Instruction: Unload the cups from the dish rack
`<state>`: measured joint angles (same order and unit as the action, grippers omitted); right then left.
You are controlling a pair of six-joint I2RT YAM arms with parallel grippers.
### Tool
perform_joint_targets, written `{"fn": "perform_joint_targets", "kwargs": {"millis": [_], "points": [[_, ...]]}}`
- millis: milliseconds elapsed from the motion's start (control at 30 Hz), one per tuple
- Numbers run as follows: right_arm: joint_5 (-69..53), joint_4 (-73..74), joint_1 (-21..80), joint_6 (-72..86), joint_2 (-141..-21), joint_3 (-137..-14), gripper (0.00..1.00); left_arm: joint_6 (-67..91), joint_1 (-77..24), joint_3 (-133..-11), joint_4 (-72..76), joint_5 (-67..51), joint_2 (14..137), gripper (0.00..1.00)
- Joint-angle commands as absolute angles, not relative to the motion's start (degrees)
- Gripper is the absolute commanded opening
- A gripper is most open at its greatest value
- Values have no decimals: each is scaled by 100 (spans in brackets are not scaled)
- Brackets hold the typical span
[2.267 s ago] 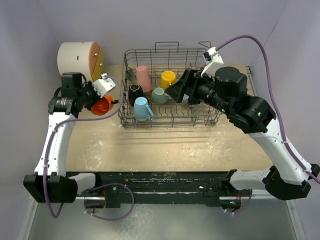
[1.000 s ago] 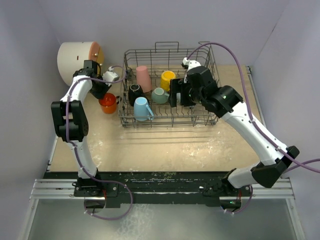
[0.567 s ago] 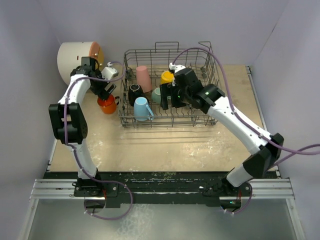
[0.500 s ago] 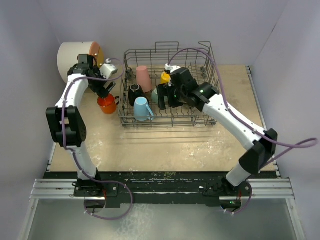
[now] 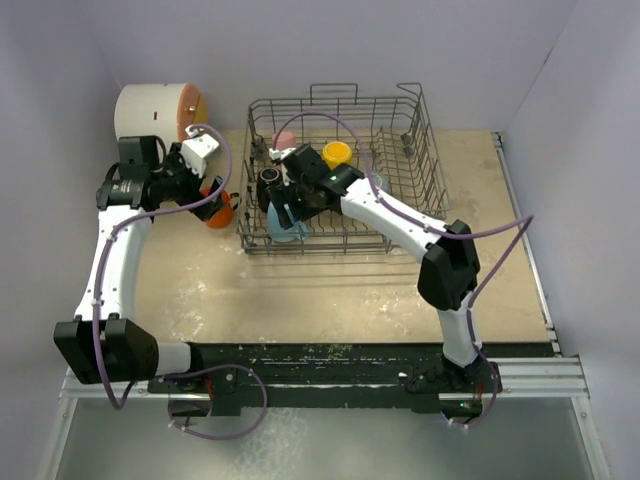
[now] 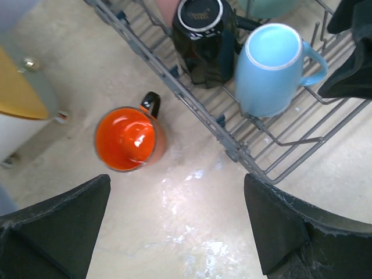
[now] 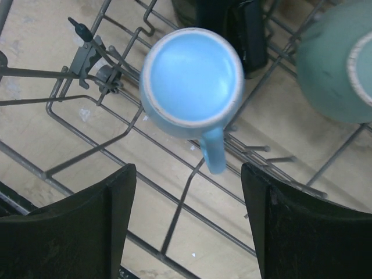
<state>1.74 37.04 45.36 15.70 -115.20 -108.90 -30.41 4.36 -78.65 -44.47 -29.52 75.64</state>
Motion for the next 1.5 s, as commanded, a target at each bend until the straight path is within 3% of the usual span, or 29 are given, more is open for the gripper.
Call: {"fn": "perform_joint_targets", "kwargs": {"millis": [0,433,700,1000,1267,1333,1467], "points": [[163,3864,4581,1358,-11702,-11396,74,-2897,466,-7702,-4493,-3561,7706,99],[-279,3693,4579,1094,-11839,-11010,56,-3067,466,-7724,-4543,-4106,7439,99],[-305,3682,4579,861,-12020,-10778,54,-2871,466,-7949,-4493,-4270,7371,99],[-235,3602,4584,746,-11831,-10928,34,-3010,466,-8078,-4689,-4335,7212,99],[-377,3644,4584,665,-11971,-10781,33,-2995,466,-8175,-4779,-4367,7035,99],[-474,3626,4583,628,-12025,-10801,26,-3031,466,-8203,-4830,-4368,7014,99],[-610,3951,4583,574,-11988,-11139,0,-3208,466,-8187,-4894,-4442,6927,99]]}}
